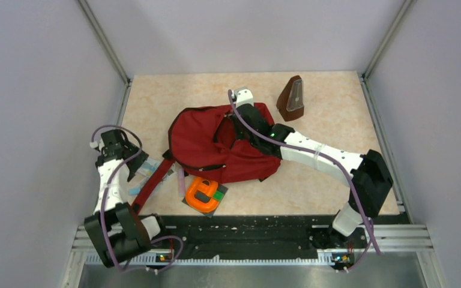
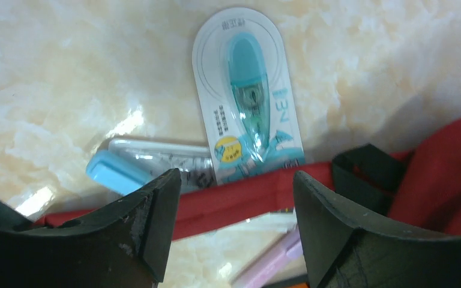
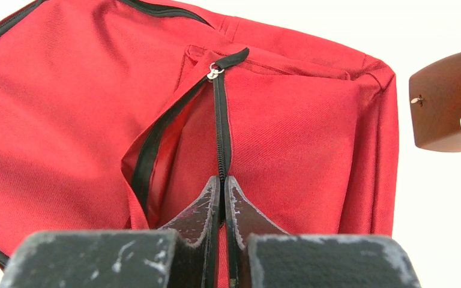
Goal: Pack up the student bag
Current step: Pick up the stationery from the center of the board.
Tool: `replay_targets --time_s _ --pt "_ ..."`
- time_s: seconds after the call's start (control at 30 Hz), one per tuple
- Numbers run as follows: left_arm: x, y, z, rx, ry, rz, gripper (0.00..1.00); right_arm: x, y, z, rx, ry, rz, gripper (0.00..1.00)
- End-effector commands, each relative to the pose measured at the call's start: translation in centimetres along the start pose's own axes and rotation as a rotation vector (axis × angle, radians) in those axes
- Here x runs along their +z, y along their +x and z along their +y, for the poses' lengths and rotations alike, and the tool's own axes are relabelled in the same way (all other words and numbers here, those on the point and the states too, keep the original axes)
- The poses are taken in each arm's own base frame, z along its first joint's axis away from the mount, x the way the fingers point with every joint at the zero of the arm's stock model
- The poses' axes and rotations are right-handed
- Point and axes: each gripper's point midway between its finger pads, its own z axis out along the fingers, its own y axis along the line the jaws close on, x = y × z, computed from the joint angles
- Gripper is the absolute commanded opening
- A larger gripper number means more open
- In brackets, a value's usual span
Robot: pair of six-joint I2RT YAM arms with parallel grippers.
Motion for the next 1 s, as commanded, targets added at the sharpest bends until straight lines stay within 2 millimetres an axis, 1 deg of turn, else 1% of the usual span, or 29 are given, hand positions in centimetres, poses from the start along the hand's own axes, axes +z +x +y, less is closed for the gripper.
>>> replay_targets --time_s 0.0,0.13,0.23,0.33,0.43,0.53,0.73,0.83,0.9,0.97 --pt "2.6 -2.7 -1.0 -0.039 0.014 -0.048 0.72 -1.8 -4.3 0.2 0.043 -0.042 -0.124 0.00" --pt "4.2 -3.6 -1.8 -0.041 0.012 -0.021 0.63 -1.6 -4.2 0.3 0.034 -0.047 -0.120 0.00" --pt "5.5 -3.4 -2.1 -0.037 0.007 0.016 0.56 -1.4 -4.3 0.2 0.030 -0.047 -0.119 0.00" --pt "6.7 -2.6 -1.5 -0.049 -0.028 0.058 0.55 -1.2 -4.5 0.4 0.031 -0.058 -0.118 0.00" --pt "7.4 -1.8 -1.2 -0.064 -0.042 0.080 0.54 -0.9 -4.7 0.7 0.030 -0.070 -0.116 0.00" --pt "7.8 -1.5 -1.0 -0.068 -0.051 0.095 0.54 -0.7 -4.5 0.8 0.027 -0.077 -0.110 0.00" --pt "9.1 -1.2 -0.9 -0.063 -0.064 0.116 0.48 -0.4 -4.6 0.5 0.025 -0.074 -0.108 0.00" --pt "10.0 -0.8 -1.0 -0.058 -0.067 0.145 0.42 -0.4 -4.6 0.5 0.024 -0.074 -0.108 0.00" --pt "10.5 -0.5 -1.0 -0.055 -0.071 0.164 0.35 -0.3 -4.5 0.4 0.024 -0.073 -0.107 0.00" --pt "10.6 -0.5 -0.9 -0.053 -0.077 0.167 0.26 -0.2 -4.4 0.4 0.025 -0.073 -0.108 0.00"
